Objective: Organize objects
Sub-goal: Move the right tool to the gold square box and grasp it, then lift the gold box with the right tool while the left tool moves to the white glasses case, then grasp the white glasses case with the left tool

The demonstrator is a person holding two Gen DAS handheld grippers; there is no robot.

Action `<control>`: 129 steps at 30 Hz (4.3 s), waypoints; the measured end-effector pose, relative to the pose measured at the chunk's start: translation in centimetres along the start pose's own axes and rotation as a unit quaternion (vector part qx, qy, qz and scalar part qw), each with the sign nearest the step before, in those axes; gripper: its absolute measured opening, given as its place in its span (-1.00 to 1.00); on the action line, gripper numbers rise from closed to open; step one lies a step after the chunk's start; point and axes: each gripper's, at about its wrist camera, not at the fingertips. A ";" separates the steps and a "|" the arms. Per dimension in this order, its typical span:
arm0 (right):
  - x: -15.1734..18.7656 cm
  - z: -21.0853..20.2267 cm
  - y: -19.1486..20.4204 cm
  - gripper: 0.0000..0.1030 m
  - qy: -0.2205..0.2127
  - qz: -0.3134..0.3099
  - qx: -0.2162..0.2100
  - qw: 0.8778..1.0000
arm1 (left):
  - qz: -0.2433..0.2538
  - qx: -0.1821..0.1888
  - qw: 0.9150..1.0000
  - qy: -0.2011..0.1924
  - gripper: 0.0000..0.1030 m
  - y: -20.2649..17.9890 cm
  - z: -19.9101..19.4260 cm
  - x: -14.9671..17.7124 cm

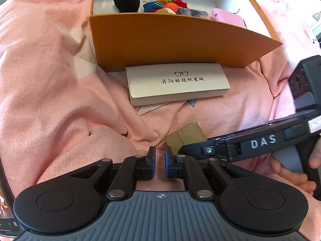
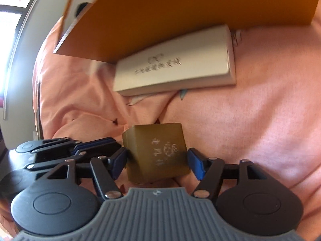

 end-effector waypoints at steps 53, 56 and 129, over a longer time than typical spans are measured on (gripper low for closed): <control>-1.0 -6.3 -0.5 0.25 -0.100 -0.198 0.213 0.952 | 0.658 -0.238 0.714 -0.037 0.15 -11.1 9.9 3.5; -0.9 -6.7 -0.2 0.24 -0.102 -0.198 0.214 0.951 | 0.651 -0.235 0.720 -0.043 0.13 -11.2 9.3 4.1; -2.9 -6.1 0.7 0.29 0.017 -0.267 0.206 0.941 | 0.490 -0.013 0.867 0.083 0.46 -14.5 6.3 3.2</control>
Point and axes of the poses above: each gripper's, at about its wrist camera, not at the fingertips, and z roughly the way its jaws point, y to its left, x to its underside, and after that the axes turned 4 degrees about x, right-handed
